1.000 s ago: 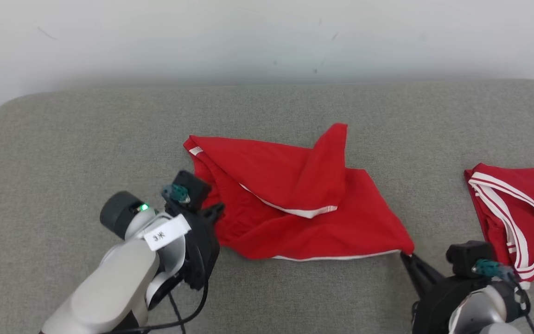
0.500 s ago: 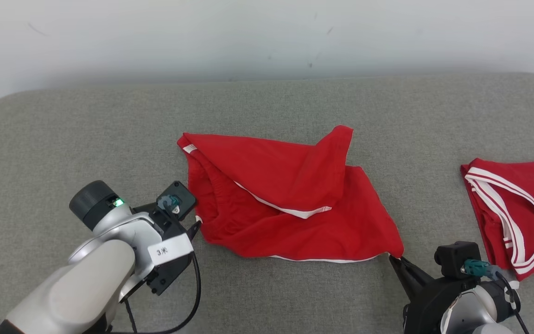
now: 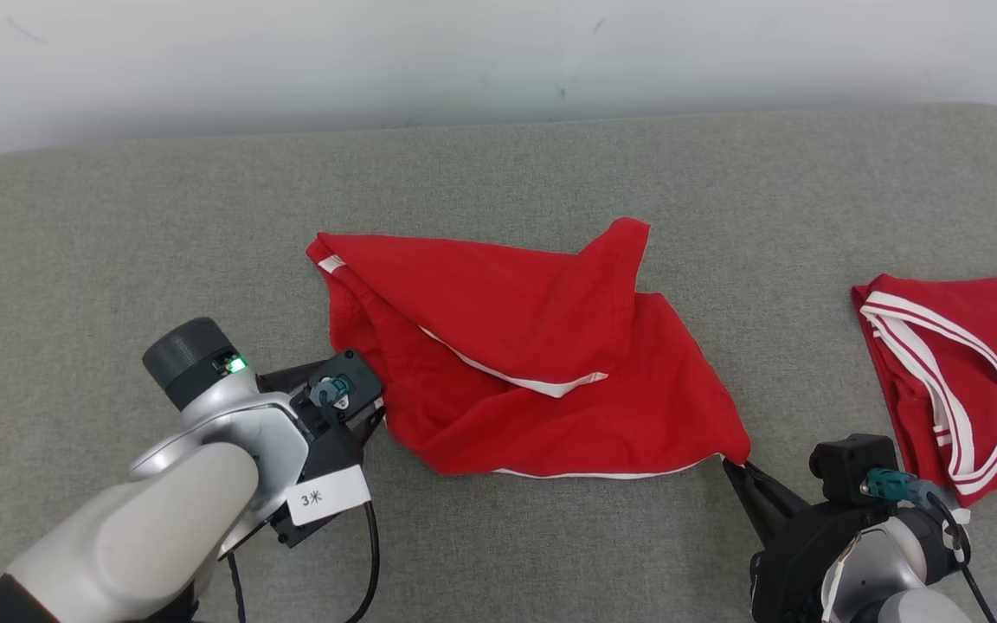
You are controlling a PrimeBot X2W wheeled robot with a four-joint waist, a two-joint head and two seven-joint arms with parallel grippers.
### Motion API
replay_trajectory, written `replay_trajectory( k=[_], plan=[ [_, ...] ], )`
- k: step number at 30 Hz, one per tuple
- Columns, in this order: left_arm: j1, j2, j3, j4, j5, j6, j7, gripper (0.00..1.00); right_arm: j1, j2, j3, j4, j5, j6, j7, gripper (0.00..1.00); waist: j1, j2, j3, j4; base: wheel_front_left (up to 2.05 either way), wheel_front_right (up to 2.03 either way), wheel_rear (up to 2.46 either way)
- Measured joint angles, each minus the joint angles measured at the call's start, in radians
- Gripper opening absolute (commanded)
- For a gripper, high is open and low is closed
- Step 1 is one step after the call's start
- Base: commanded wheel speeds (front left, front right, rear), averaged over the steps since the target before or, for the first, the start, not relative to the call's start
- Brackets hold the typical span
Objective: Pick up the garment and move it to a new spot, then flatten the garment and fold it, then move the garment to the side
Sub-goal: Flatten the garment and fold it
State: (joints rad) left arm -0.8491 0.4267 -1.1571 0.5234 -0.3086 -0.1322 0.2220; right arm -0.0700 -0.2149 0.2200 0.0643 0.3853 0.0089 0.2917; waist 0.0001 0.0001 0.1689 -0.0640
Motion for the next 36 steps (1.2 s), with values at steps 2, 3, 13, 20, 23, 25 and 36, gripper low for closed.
replay_trajectory(
  k=[2, 3, 13, 20, 23, 25, 36],
  plan=[
    [-0.004, 0.000, -0.016, 0.000, -0.001, 0.000, -0.016, 1.00, 0.000, -0.001, 0.000, 0.000, 0.000, 0.000, 0.000, 0.00, 0.0000, 0.0000, 0.002, 0.000, 0.00, 0.00, 0.00],
    [-0.006, 0.000, -0.024, 0.000, -0.003, 0.000, -0.022, 1.00, 0.000, -0.001, 0.000, 0.000, 0.000, 0.000, 0.000, 0.00, -0.0001, 0.0000, 0.003, 0.000, 0.00, 0.00, 0.00],
    [-0.042, -0.036, -0.049, 0.007, -0.069, 0.000, -0.066, 0.98, -0.004, -0.001, 0.008, 0.000, 0.000, 0.000, 0.009, 0.00, 0.0000, 0.0000, 0.012, 0.003, 0.00, 0.00, 0.00],
    [-0.044, -0.034, -0.078, 0.030, -0.120, 0.000, -0.091, 0.00, -0.008, 0.000, 0.013, -0.001, 0.000, 0.000, 0.009, 0.00, 0.0000, 0.0000, 0.017, -0.003, 0.00, 0.00, 0.00],
    [-0.057, -0.034, -0.084, 0.043, -0.146, 0.000, -0.091, 0.00, -0.008, -0.001, 0.012, 0.000, 0.000, 0.000, 0.009, 0.00, 0.0000, 0.0000, 0.018, -0.005, 0.00, 0.00, 0.00],
    [-0.064, -0.034, -0.084, 0.047, -0.156, 0.000, -0.093, 0.00, -0.009, -0.001, 0.012, 0.000, 0.000, 0.000, 0.009, 0.00, 0.0000, 0.0000, 0.018, -0.006, 0.00, 0.00, 0.00],
    [-0.096, -0.067, 0.029, 0.080, -0.240, 0.032, -0.145, 0.00, -0.037, 0.023, -0.042, -0.007, 0.022, -0.019, -0.030, 0.00, 0.0000, 0.0000, -0.009, 0.004, 0.00, 0.00, 0.00]
  ],
)
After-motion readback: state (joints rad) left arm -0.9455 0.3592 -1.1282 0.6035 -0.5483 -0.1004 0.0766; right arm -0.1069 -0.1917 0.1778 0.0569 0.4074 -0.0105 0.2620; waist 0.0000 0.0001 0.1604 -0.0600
